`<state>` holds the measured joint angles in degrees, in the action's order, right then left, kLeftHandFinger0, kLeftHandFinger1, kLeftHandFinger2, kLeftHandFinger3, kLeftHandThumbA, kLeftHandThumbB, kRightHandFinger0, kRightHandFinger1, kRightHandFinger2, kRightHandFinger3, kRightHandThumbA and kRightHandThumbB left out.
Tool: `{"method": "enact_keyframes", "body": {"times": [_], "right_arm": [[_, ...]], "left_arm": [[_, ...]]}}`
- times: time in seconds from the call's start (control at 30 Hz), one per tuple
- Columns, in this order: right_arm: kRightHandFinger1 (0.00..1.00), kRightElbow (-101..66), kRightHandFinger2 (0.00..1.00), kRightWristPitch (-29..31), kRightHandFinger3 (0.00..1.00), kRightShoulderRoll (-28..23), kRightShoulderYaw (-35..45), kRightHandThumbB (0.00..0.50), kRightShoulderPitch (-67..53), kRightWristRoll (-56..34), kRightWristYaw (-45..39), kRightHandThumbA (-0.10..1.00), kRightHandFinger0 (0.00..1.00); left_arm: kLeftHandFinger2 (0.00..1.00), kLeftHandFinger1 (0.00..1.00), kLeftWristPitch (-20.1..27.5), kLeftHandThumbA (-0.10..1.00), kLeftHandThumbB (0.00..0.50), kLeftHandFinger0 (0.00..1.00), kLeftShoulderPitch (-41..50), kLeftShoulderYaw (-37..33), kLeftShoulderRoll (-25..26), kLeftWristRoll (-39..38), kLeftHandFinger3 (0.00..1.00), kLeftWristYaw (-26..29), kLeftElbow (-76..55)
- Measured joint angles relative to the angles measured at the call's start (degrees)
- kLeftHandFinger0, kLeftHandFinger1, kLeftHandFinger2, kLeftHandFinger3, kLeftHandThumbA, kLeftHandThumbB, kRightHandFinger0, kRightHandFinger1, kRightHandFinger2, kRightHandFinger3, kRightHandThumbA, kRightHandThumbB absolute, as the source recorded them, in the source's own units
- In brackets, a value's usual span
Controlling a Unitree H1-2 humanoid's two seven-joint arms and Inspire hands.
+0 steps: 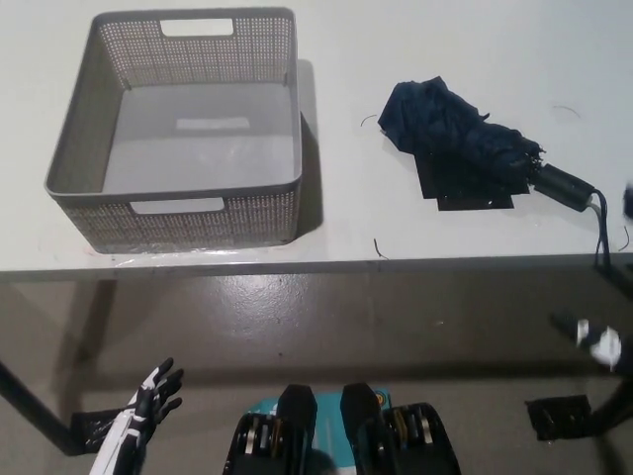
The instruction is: Use the right hand to pick up a umbrella on the right side and place it into a container on the lft side
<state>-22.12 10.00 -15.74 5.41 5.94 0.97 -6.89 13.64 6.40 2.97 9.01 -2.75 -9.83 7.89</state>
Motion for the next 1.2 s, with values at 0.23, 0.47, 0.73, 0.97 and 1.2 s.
{"method": "enact_keyframes", "body": {"times": [0.23,0.47,0.73,0.97,1.2], "right_arm": [[1.0,4.54,1.0,-8.87,1.0,-3.29,-1.9,0.364,14.14,2.84,-1.42,1.0,1.0],[1.0,22.43,1.0,-15.44,1.0,-5.24,-8.06,0.336,31.26,6.42,-3.15,1.0,1.0],[1.0,47.73,1.0,-18.82,1.0,-5.16,-16.8,0.39,46.04,10.82,-4.06,1.0,1.0],[1.0,69.23,1.0,-19.28,1.0,-3.94,-23.32,0.407,53.77,13.69,-4.04,1.0,1.0],[1.0,91.37,1.0,-19.24,1.0,-1.47,-31.56,0.396,60.6,17.71,-3.68,1.0,1.0]], "left_arm": [[1.0,1.0,0.0,1.0,0.191,1.0,0.06,0.15,-0.05,0.0,1.0,0.0,0.21],[1.0,1.0,0.0,1.0,0.179,1.0,0.4,0.63,-0.05,0.0,1.0,0.0,0.21],[1.0,1.0,0.01,1.0,0.179,1.0,0.74,0.96,-0.11,-0.01,1.0,0.0,0.23],[1.0,1.0,0.03,1.0,0.154,1.0,1.08,1.03,-0.22,0.03,1.0,0.01,0.26],[1.0,1.0,0.59,1.0,0.154,1.0,2.1,1.11,-0.51,0.12,1.0,0.04,0.18]]}}
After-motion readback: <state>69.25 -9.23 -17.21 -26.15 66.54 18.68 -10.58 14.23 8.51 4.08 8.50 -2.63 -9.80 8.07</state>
